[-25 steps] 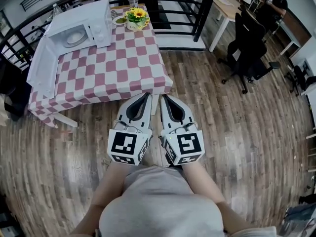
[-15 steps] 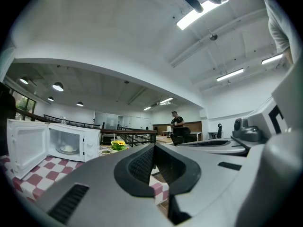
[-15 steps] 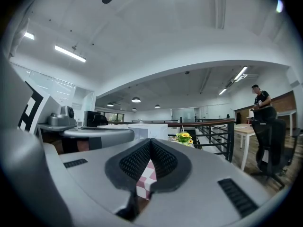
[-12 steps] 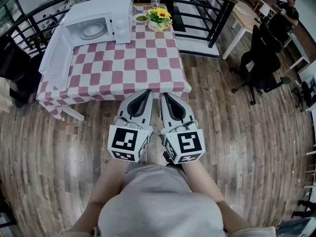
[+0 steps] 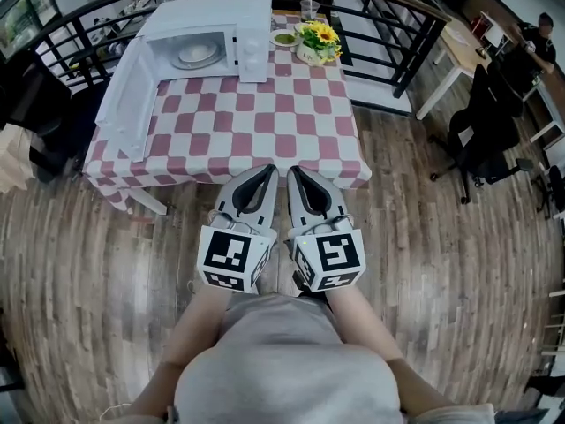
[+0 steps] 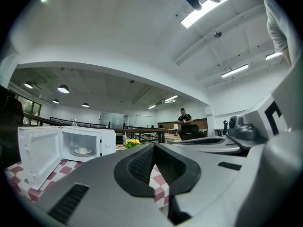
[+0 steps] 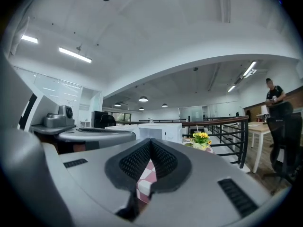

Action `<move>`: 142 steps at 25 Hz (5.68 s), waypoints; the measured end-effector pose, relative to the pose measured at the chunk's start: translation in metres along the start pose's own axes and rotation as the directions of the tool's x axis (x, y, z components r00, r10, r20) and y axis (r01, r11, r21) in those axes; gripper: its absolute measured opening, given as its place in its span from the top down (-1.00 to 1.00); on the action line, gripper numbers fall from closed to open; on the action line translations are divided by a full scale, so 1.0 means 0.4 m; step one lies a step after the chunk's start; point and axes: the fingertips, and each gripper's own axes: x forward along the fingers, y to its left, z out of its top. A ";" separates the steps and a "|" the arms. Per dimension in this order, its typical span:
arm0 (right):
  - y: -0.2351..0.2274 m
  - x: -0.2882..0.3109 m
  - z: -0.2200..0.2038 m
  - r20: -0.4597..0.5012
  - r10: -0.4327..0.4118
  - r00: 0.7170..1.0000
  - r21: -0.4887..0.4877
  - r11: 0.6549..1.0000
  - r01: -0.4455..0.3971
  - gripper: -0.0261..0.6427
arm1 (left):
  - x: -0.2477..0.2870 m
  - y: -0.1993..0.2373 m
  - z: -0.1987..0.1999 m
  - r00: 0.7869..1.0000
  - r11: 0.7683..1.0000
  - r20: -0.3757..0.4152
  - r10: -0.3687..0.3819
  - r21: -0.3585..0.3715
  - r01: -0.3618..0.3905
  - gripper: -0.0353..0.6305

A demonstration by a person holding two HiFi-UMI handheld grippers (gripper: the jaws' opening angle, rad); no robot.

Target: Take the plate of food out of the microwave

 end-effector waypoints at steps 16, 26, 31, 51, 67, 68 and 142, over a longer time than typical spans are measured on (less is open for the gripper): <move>0.203 0.191 -0.012 -0.015 0.072 0.997 -0.003 0.997 -0.072 0.85 | -0.108 0.288 -0.023 0.994 0.992 -0.014 0.110 -0.063 -0.111 0.89; 0.261 0.262 -0.021 -0.053 0.109 0.993 -0.033 0.993 -0.111 0.85 | -0.158 0.401 -0.036 0.984 0.978 -0.020 0.177 -0.107 -0.179 0.89; 0.274 0.309 -0.020 -0.058 0.134 0.989 -0.042 0.990 -0.136 0.85 | -0.158 0.458 -0.026 0.977 0.972 -0.015 0.212 -0.101 -0.213 0.89; 0.211 0.552 -0.018 -0.049 0.163 0.985 -0.029 0.986 -0.165 0.85 | 0.027 0.632 -0.043 0.973 0.967 -0.041 0.227 -0.106 -0.230 0.89; 0.129 0.748 -0.028 -0.073 0.191 0.979 -0.007 0.981 -0.192 0.85 | 0.228 0.750 -0.064 0.976 0.959 -0.114 0.184 -0.197 -0.203 0.89; 0.124 0.756 -0.027 -0.074 0.193 0.978 -0.006 0.981 -0.194 0.85 | 0.237 0.755 -0.062 0.975 0.961 -0.116 0.187 -0.182 -0.206 0.89; 0.035 1.144 -0.138 -0.152 0.204 0.967 0.065 0.978 -0.196 0.85 | 0.660 1.289 -0.467 0.892 0.263 -0.378 0.248 -0.860 -0.437 0.03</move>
